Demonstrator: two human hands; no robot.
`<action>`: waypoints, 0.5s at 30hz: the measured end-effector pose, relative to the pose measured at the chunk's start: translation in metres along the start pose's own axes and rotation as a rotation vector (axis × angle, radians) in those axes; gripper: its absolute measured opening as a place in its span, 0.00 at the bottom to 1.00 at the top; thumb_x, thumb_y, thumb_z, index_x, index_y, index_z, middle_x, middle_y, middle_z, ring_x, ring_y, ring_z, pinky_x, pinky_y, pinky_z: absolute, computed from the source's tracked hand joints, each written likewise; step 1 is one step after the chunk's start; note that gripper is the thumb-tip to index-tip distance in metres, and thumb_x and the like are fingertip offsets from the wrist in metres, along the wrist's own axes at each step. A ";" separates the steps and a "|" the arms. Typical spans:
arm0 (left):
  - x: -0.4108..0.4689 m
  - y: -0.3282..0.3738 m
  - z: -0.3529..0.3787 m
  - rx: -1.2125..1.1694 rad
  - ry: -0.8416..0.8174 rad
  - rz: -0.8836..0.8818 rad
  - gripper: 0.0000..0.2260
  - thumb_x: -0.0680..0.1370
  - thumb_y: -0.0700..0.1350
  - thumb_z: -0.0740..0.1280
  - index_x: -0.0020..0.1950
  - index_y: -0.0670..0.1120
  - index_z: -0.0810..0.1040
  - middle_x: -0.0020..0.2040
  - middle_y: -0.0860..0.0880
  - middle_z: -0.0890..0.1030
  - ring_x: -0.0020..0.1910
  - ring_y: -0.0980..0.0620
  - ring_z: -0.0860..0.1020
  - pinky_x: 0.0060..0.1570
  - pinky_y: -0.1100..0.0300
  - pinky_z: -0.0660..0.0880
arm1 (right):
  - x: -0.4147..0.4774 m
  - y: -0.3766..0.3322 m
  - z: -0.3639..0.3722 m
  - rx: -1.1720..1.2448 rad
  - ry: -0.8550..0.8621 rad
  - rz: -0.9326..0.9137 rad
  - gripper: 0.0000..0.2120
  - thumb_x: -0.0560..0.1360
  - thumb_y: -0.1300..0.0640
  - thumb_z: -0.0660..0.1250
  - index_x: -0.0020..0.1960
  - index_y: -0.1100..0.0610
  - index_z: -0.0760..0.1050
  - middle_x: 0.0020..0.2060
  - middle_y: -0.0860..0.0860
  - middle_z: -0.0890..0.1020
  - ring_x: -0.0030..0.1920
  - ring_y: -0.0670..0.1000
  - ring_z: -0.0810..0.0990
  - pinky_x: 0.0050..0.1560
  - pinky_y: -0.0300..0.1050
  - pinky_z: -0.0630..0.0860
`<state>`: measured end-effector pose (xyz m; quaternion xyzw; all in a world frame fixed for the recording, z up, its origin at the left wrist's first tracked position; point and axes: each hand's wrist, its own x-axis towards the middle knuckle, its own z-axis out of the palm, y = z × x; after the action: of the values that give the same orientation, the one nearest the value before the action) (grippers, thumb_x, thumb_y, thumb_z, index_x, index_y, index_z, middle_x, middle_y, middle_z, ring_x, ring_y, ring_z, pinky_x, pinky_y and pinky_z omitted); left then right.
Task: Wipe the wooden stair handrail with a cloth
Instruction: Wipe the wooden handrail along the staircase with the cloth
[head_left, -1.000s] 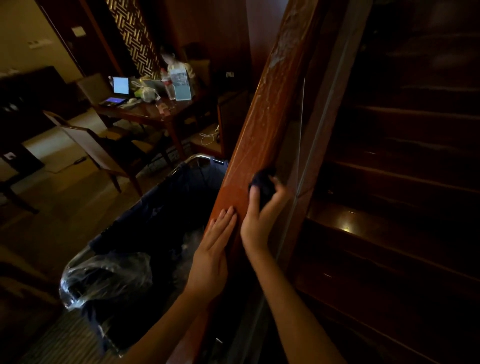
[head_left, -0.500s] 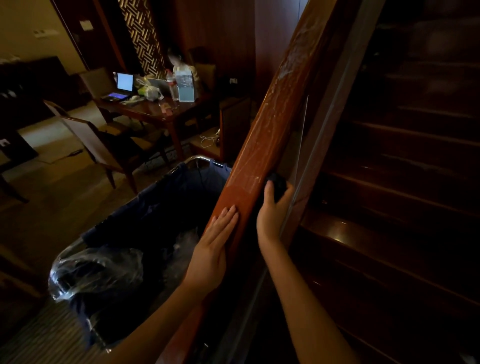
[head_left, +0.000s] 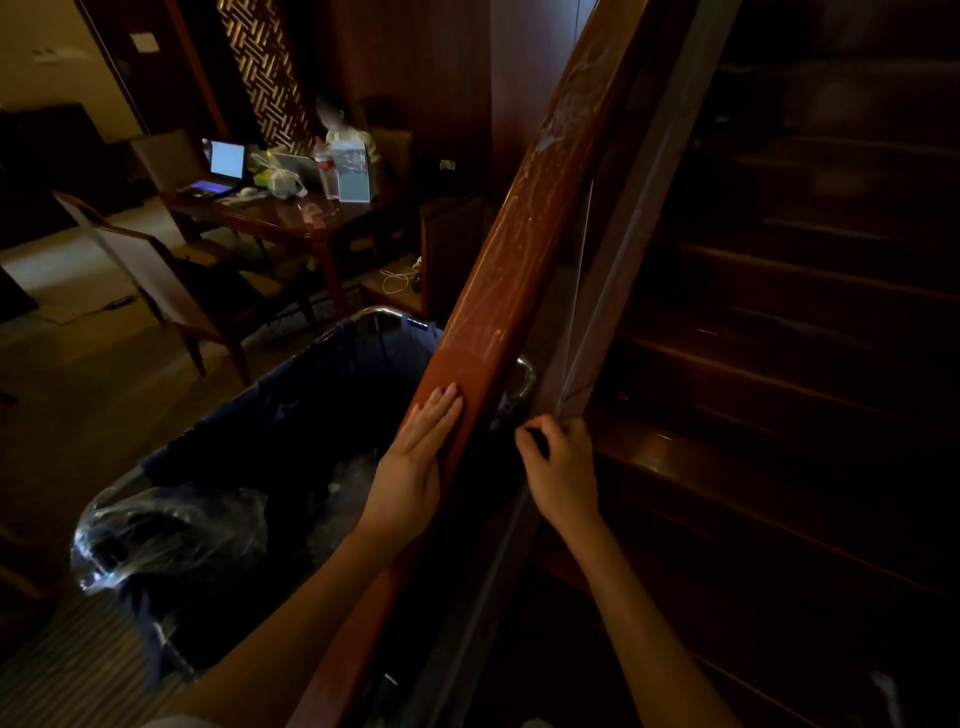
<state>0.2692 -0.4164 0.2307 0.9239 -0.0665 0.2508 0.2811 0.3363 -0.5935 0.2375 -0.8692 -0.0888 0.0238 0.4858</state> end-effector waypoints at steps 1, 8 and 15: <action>0.000 0.000 0.000 -0.002 0.002 -0.001 0.27 0.78 0.39 0.47 0.77 0.46 0.63 0.79 0.53 0.60 0.78 0.52 0.55 0.78 0.51 0.51 | -0.001 0.001 -0.004 -0.089 0.027 -0.038 0.06 0.78 0.48 0.66 0.48 0.50 0.76 0.52 0.46 0.67 0.57 0.50 0.71 0.54 0.45 0.71; -0.001 0.001 -0.001 -0.024 0.015 0.001 0.26 0.78 0.39 0.48 0.77 0.45 0.64 0.78 0.52 0.61 0.78 0.53 0.55 0.78 0.55 0.50 | -0.009 -0.001 -0.024 -0.350 -0.011 0.029 0.10 0.76 0.46 0.70 0.49 0.53 0.77 0.48 0.50 0.81 0.50 0.52 0.80 0.45 0.45 0.75; -0.001 -0.001 -0.001 -0.045 0.022 0.018 0.27 0.77 0.37 0.48 0.76 0.44 0.65 0.78 0.51 0.62 0.78 0.52 0.56 0.77 0.54 0.50 | -0.003 -0.003 -0.036 -0.812 -0.533 0.281 0.30 0.78 0.36 0.60 0.66 0.59 0.72 0.62 0.56 0.77 0.61 0.56 0.77 0.54 0.47 0.73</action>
<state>0.2684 -0.4148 0.2300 0.9140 -0.0774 0.2617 0.3003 0.3371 -0.6227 0.2591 -0.9553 -0.0939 0.2737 0.0613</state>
